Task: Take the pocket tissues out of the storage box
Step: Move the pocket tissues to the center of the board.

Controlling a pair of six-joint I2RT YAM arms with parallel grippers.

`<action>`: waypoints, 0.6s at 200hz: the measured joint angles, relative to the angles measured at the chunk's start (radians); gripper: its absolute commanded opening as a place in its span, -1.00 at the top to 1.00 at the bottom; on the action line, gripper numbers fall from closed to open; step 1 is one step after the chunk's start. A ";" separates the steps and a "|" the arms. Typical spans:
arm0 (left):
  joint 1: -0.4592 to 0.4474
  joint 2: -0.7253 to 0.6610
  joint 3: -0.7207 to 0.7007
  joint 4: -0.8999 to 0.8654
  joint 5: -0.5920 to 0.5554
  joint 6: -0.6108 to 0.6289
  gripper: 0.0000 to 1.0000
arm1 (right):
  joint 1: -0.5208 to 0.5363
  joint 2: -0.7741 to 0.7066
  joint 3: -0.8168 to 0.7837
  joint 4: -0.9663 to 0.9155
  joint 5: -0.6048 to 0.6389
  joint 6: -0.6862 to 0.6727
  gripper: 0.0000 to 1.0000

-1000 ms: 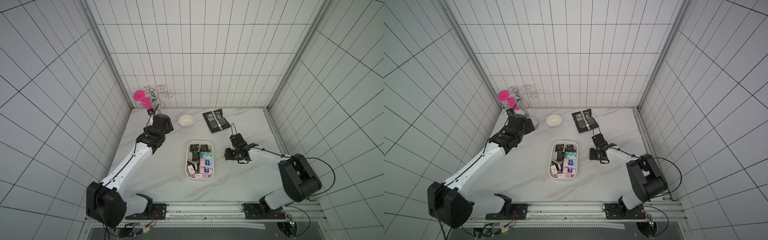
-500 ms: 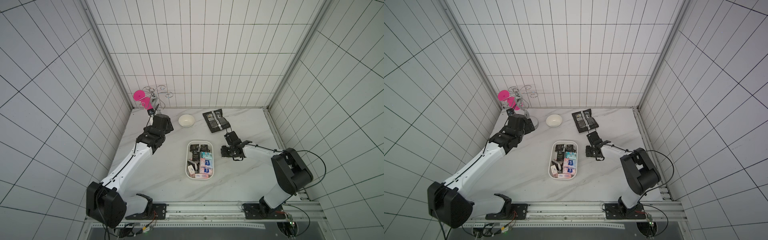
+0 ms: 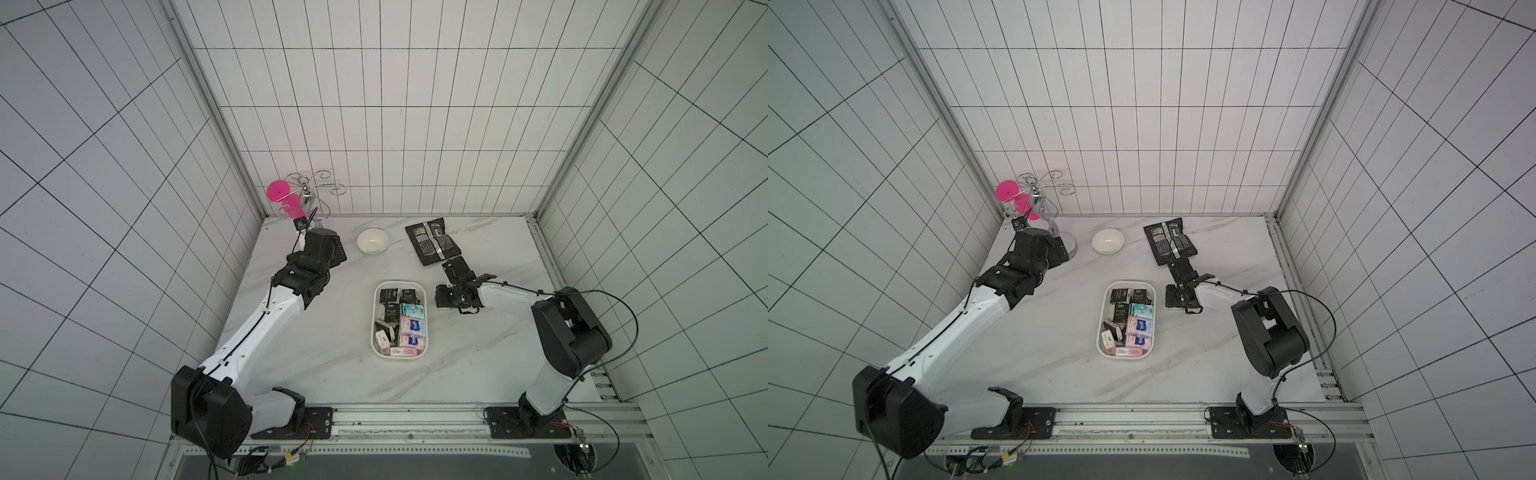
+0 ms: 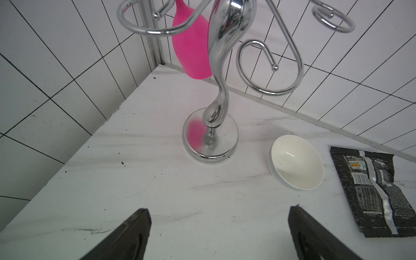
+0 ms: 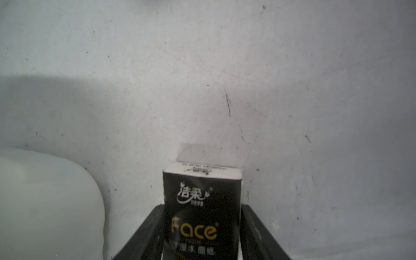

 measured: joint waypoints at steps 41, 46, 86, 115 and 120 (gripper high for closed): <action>0.000 0.000 0.000 -0.003 0.000 0.003 -0.97 | 0.004 -0.040 0.000 -0.043 0.000 -0.011 -0.24; 0.000 0.000 0.000 -0.003 0.000 0.005 -0.97 | 0.005 -0.058 0.000 -0.051 0.000 -0.014 -0.26; 0.000 0.000 0.000 -0.004 0.000 0.005 -0.97 | 0.014 -0.218 0.003 -0.113 0.012 -0.047 -0.26; 0.000 0.000 0.000 -0.005 0.000 0.005 -0.97 | 0.050 -0.294 0.015 -0.132 -0.007 -0.069 -0.26; 0.000 0.001 0.000 -0.005 0.000 0.004 -0.97 | 0.064 -0.299 0.021 -0.132 -0.014 -0.073 -0.26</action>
